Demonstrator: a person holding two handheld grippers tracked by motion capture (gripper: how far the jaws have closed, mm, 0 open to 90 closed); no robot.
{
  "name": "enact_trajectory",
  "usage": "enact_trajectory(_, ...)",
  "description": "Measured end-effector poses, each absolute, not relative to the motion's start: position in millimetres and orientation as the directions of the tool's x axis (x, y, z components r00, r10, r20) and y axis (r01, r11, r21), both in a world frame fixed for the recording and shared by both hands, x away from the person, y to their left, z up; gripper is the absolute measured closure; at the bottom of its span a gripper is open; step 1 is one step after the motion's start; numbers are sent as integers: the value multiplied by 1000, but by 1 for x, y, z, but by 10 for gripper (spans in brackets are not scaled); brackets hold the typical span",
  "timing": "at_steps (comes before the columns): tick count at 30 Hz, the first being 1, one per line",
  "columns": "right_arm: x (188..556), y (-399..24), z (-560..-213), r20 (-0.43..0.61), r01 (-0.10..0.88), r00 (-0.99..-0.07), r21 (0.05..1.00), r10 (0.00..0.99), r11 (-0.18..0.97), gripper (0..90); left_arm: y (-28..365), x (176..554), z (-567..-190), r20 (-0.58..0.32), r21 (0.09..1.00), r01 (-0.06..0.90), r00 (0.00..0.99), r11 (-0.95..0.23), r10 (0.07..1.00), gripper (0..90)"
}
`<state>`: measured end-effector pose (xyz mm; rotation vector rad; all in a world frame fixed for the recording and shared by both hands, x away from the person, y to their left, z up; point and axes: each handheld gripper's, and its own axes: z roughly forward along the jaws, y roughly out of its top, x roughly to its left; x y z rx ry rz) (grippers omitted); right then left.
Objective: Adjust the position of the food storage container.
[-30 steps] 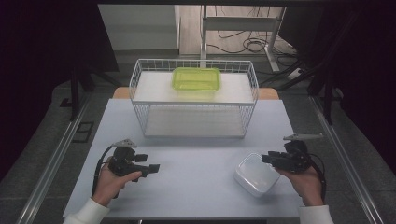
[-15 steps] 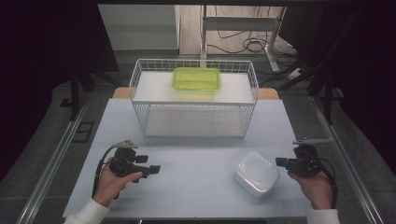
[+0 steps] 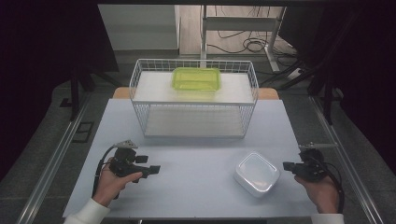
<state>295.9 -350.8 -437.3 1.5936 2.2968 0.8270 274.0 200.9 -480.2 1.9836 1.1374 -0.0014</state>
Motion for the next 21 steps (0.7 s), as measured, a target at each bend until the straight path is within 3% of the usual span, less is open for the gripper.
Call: enact_trajectory(21,292,-347,-449,130,810,-395,517,909,278,889,200,274,-481,-378,650,717,593,-252,711,231)
